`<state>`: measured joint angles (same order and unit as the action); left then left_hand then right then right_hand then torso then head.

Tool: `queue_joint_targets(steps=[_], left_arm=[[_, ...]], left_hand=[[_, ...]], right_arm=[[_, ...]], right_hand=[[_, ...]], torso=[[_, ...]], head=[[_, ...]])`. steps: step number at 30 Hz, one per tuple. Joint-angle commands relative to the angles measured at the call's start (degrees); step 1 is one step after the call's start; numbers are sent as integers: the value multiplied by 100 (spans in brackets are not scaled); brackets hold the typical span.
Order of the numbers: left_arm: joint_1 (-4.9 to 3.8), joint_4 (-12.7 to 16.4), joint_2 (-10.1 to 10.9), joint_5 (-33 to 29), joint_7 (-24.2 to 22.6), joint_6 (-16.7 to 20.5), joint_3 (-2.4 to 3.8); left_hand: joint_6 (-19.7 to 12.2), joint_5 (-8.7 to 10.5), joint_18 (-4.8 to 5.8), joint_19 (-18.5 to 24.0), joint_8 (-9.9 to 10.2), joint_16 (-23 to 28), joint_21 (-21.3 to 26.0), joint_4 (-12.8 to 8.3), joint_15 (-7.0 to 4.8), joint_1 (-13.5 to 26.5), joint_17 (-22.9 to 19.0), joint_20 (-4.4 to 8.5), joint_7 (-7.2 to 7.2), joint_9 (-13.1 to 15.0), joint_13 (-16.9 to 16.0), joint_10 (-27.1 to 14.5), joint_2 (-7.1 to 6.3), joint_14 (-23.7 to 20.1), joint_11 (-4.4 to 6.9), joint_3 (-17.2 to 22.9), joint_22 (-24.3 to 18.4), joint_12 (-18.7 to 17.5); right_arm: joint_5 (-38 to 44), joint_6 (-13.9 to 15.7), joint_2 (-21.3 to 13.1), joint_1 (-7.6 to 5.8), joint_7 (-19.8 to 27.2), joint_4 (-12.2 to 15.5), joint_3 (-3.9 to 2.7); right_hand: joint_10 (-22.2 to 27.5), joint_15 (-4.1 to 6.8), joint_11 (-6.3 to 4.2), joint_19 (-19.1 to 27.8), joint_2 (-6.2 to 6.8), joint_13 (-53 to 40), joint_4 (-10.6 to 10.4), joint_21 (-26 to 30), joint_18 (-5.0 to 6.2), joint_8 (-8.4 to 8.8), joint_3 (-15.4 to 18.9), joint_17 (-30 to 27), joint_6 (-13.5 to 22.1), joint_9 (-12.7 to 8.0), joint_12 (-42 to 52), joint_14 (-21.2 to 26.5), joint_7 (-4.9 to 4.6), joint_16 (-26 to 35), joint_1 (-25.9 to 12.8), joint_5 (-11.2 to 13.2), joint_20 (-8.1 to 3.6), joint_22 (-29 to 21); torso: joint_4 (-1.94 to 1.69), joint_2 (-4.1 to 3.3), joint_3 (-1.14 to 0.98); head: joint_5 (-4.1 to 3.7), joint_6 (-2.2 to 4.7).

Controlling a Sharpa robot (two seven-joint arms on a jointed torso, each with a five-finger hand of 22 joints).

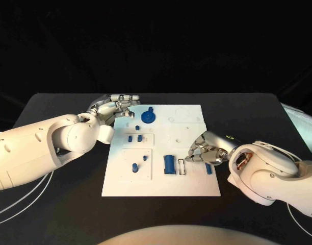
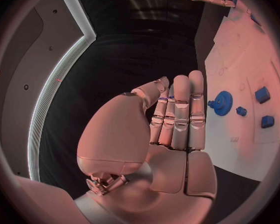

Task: Assemble the parts on the task board

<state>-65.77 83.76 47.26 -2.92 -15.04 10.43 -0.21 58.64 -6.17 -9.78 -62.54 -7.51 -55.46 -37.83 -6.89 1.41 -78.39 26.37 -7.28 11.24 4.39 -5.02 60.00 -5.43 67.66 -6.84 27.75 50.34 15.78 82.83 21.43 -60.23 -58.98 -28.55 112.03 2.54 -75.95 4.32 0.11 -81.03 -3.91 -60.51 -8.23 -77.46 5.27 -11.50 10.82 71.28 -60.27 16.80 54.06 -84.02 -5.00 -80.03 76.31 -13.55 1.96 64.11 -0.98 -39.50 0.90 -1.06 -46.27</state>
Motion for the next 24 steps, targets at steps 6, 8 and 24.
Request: queue_joint_targets(steps=[6, 8, 24], left_arm=[[3, 9, -2, 18, -20, -102, 2], [4, 11, -1, 19, -21, -102, 2], [26, 10, 6, 20, -27, -108, 1]], left_hand=[[-47, -24, -72, -8, -32, 26, 32, 7, 13, 0, -9, 15, -4, -6, 5, -51, 49, -43, -7, -39, -6, 25], [-47, -24, -72, -8, -32, 26, 32, 7, 13, 0, -9, 15, -4, -6, 5, -51, 49, -43, -7, -39, -6, 25], [-47, -24, -72, -8, -32, 26, 32, 7, 13, 0, -9, 15, -4, -6, 5, -51, 49, -43, -7, -39, -6, 25]], right_arm=[[258, -453, -329, -123, -63, 63, 1], [382, -671, -354, -121, -152, 28, 4], [1135, -1226, -308, 53, -467, -184, 19]], right_hand=[[76, -48, 15, 9, -38, 109, 9, -3, -44, 59, -81, -21, -8, -12, -175, -280, -1, 37, 132, -47, 32, -10], [88, -48, 15, 10, -45, 131, 7, -2, -44, 61, -87, -29, -18, -12, -205, -278, 0, 42, 135, -44, 33, -11], [76, -32, -10, 18, -30, 180, -161, 9, -40, 64, -38, -39, -207, 9, -302, -274, 40, 61, -31, 6, 26, -20]], torso=[[-7, 0, 8], [-3, -2, 7], [-24, -3, 12]], head=[[-91, 40], [-106, 38], [-192, 54]])
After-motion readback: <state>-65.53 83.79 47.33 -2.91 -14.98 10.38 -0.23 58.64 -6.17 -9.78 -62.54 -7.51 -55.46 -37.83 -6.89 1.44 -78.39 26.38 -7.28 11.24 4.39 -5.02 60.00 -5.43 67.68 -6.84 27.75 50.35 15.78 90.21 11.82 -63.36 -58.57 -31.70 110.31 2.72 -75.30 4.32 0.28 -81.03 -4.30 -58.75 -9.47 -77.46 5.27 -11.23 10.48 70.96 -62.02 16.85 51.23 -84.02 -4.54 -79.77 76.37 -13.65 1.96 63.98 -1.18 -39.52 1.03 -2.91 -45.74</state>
